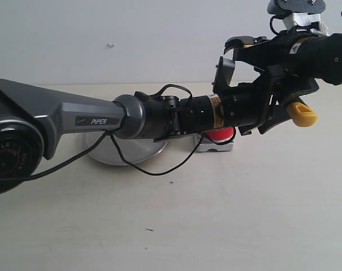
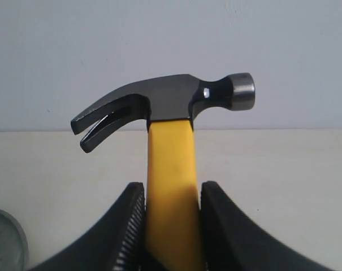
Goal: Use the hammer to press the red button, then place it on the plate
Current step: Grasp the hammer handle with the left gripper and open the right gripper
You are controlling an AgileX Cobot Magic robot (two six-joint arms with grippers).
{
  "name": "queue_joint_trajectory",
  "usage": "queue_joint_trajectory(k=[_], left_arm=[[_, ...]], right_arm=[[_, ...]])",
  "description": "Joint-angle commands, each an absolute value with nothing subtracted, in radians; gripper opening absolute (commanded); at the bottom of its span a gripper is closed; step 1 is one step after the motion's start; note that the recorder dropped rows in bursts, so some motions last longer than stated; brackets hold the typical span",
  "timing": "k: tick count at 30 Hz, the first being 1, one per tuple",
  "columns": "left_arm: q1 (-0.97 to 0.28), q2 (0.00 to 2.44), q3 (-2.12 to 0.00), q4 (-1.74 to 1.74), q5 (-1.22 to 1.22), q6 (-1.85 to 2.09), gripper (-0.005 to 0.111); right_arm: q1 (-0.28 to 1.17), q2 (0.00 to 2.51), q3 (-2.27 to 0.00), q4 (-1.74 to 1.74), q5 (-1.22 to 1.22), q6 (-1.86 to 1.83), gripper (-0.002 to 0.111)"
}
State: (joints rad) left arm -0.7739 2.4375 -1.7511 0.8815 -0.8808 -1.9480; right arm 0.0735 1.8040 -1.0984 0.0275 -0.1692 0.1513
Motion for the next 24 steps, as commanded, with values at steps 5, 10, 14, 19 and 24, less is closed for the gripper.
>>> queue_joint_trajectory(k=[5,10,14,19,24], left_arm=[[-0.758,2.436,-1.758,0.838,-0.864,-1.952,0.068],[-0.758,2.436,-1.77,0.83,-0.864,-1.939,0.054],[-0.758,2.436,-1.798,0.878,-0.854,-1.95,0.056],[-0.758,2.436,-1.803,0.892,-0.845,-1.986,0.053],[-0.758,2.436,-1.803,0.905,-0.844,-1.993,0.036]], right_arm=[[0.076,1.779,-1.104,0.021,-0.236,0.14,0.0],[0.076,1.779,-1.104,0.021,-0.228,0.138,0.0],[0.076,1.779,-1.104,0.021,-0.228,0.132,0.0],[0.076,1.779,-1.104,0.021,-0.223,0.133,0.0],[0.076,1.779,-1.104,0.021,-0.217,0.111,0.0]])
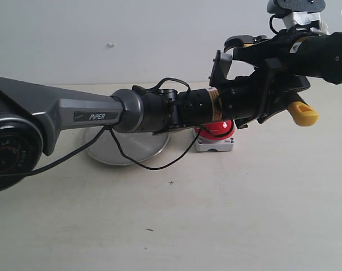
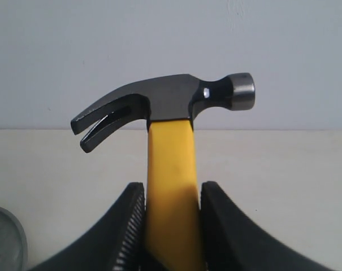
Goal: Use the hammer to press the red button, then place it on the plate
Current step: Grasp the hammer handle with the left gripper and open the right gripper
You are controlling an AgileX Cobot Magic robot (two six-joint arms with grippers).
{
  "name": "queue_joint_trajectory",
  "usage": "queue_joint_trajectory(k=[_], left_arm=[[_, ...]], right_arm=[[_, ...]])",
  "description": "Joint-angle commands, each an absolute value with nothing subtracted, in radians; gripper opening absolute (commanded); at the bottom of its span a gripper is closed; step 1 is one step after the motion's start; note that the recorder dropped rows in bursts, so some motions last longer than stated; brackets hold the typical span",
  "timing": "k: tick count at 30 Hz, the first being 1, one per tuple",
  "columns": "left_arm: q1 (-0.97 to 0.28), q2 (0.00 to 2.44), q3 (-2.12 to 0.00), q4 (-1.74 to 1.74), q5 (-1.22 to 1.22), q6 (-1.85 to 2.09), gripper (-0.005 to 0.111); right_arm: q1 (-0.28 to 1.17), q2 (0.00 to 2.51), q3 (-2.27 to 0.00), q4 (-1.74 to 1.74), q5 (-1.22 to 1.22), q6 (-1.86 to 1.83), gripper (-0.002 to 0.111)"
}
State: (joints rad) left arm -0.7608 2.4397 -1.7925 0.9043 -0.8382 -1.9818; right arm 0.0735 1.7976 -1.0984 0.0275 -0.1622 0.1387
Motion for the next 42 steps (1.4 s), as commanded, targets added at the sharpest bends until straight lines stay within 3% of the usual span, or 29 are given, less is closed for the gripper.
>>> queue_joint_trajectory(k=[1,10,19,21,22,26,31,36,42], left_arm=[[-0.758,2.436,-1.803,0.907,-0.844,-1.993,0.034],[-0.758,2.436,-1.803,0.946,-0.807,-1.99,0.0],[-0.758,2.436,-1.803,0.958,-0.802,-1.938,0.0],[-0.758,2.436,-1.803,0.961,-0.802,-1.938,0.0],[-0.758,2.436,-1.803,0.961,-0.803,-1.938,0.0],[-0.758,2.436,-1.803,0.968,-0.806,-1.935,0.0],[-0.758,2.436,-1.803,0.973,-0.824,-1.918,0.0],[-0.758,2.436,-1.803,0.984,-0.845,-1.914,0.0],[-0.746,2.374,-1.803,1.282,-0.785,-1.955,0.0]], right_arm=[[0.076,1.779,-1.104,0.021,-0.217,0.104,0.0],[0.076,1.779,-1.104,0.021,-0.198,0.072,0.0],[0.076,1.779,-1.104,0.021,-0.173,0.072,0.001],[0.076,1.779,-1.104,0.021,-0.171,0.072,0.007],[0.076,1.779,-1.104,0.017,-0.171,0.072,0.018],[0.076,1.777,-1.104,0.0,-0.161,0.072,0.041],[0.076,1.754,-1.104,0.0,-0.155,0.072,0.061],[0.076,1.678,-1.104,0.0,-0.144,0.074,0.066],[0.074,1.474,-1.104,0.0,-0.098,0.047,0.066]])
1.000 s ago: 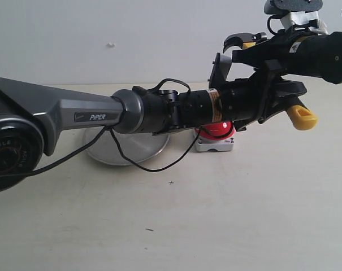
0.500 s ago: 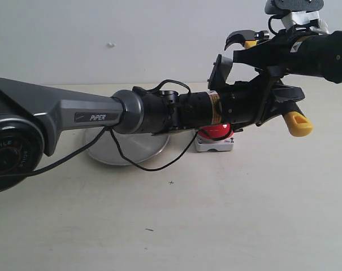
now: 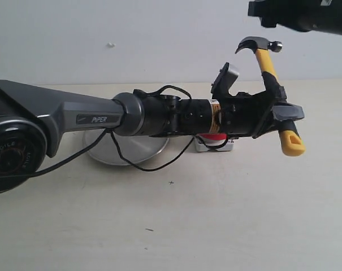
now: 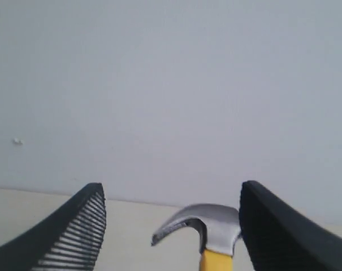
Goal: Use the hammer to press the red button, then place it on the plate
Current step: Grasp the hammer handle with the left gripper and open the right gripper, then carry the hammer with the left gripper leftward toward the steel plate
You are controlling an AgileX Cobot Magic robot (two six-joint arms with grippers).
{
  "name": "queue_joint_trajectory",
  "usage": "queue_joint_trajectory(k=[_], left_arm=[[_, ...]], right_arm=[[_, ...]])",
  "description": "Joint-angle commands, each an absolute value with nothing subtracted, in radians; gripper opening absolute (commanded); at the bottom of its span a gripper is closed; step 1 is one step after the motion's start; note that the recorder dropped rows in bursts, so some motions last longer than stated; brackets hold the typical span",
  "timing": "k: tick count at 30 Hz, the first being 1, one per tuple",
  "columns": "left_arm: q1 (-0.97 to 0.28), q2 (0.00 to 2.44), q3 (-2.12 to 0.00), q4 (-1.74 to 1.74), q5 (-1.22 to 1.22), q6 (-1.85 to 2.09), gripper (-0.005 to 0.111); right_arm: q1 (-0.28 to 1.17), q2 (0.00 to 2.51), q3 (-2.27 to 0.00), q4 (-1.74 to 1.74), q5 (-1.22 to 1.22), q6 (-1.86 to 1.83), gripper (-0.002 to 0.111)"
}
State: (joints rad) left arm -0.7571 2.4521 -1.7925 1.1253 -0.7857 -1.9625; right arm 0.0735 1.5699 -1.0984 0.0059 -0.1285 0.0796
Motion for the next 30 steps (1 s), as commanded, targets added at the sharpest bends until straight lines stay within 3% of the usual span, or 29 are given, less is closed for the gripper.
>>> queue_joint_trajectory(k=[1,6,12,21,30], left_arm=[[-0.744,2.354,-1.803,1.34,-0.769,-1.977,0.0],[-0.74,2.259,-1.803,1.651,-0.729,-2.127,0.0],[-0.688,2.168,-1.685,1.743,-0.689,-2.125,0.0],[-0.568,1.973,-1.362,1.744,-0.514,-2.075,0.0],[-0.559,1.733,-1.053,1.744,-0.358,-1.986,0.0]], right_arm=[[0.074,1.452,-1.104,0.0,-0.082,0.031,0.065],[0.074,1.352,-1.104,0.0,0.038,-0.039,0.065],[0.061,1.263,-1.104,-0.01,0.129,-0.042,0.065],[0.022,1.157,-1.104,-0.008,0.19,0.011,0.065],[0.022,1.174,-1.104,0.0,0.322,0.029,0.065]])
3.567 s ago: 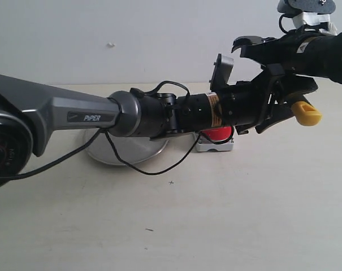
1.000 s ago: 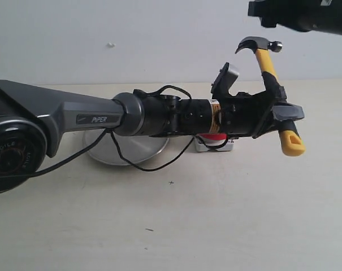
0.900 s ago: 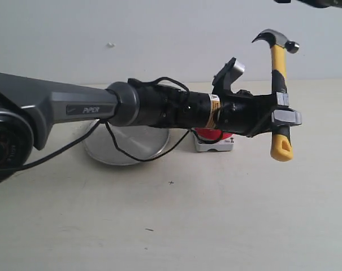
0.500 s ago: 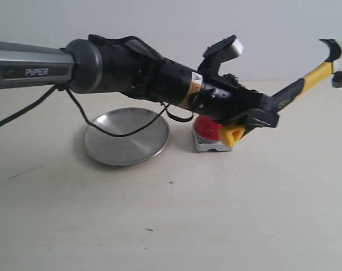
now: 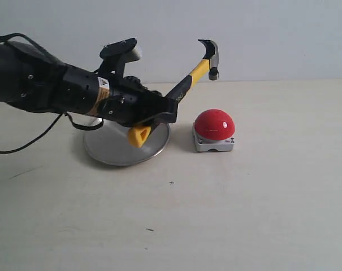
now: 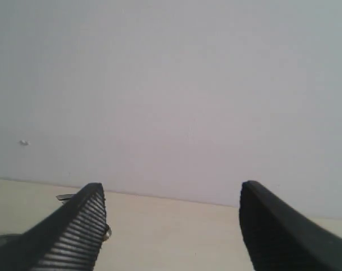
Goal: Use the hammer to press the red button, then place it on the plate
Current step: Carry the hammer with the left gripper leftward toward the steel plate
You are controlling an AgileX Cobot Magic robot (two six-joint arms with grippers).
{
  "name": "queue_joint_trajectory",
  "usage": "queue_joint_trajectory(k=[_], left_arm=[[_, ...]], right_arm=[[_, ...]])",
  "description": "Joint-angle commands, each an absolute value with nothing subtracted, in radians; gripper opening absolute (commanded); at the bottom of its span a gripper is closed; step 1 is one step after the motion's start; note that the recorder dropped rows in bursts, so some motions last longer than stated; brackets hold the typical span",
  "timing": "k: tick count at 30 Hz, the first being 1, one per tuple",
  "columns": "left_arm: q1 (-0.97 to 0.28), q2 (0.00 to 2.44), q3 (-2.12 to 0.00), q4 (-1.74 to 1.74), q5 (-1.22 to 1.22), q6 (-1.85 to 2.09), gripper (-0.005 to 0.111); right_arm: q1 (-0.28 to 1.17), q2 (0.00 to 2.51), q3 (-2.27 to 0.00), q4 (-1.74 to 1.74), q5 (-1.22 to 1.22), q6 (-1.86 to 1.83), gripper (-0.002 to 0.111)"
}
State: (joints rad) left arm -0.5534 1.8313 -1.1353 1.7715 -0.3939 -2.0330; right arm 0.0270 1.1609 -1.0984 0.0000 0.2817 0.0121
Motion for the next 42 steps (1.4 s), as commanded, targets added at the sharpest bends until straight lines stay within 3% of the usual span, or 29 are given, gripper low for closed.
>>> queue_joint_trajectory(k=[1,9,12,15,19,32,42], left_arm=[[-0.559,1.713,-1.027,1.744,-0.344,-1.981,0.0],[-0.643,1.602,-0.873,1.744,-0.235,-1.96,0.0],[-0.724,1.592,-0.852,1.744,-0.119,-1.958,0.0],[-0.773,1.594,-0.852,1.744,-0.056,-1.958,0.0],[-0.786,1.594,-0.852,1.744,-0.014,-1.96,0.0],[-0.786,1.598,-0.852,1.744,0.029,-1.962,0.0],[-0.786,1.667,-0.923,1.744,0.054,-1.962,0.0]], right_arm=[[0.022,1.176,-1.104,0.0,0.33,0.029,0.065],[0.022,1.176,-1.104,0.0,0.43,0.031,0.064],[0.022,1.166,-1.083,-0.005,0.476,0.036,0.058],[0.022,1.097,-0.994,0.0,0.419,0.085,0.038],[0.022,0.916,-0.845,0.0,0.314,0.128,0.0],[0.022,0.315,-0.408,0.008,0.117,0.169,0.0],[0.022,0.215,-0.358,0.028,0.099,0.169,0.0]])
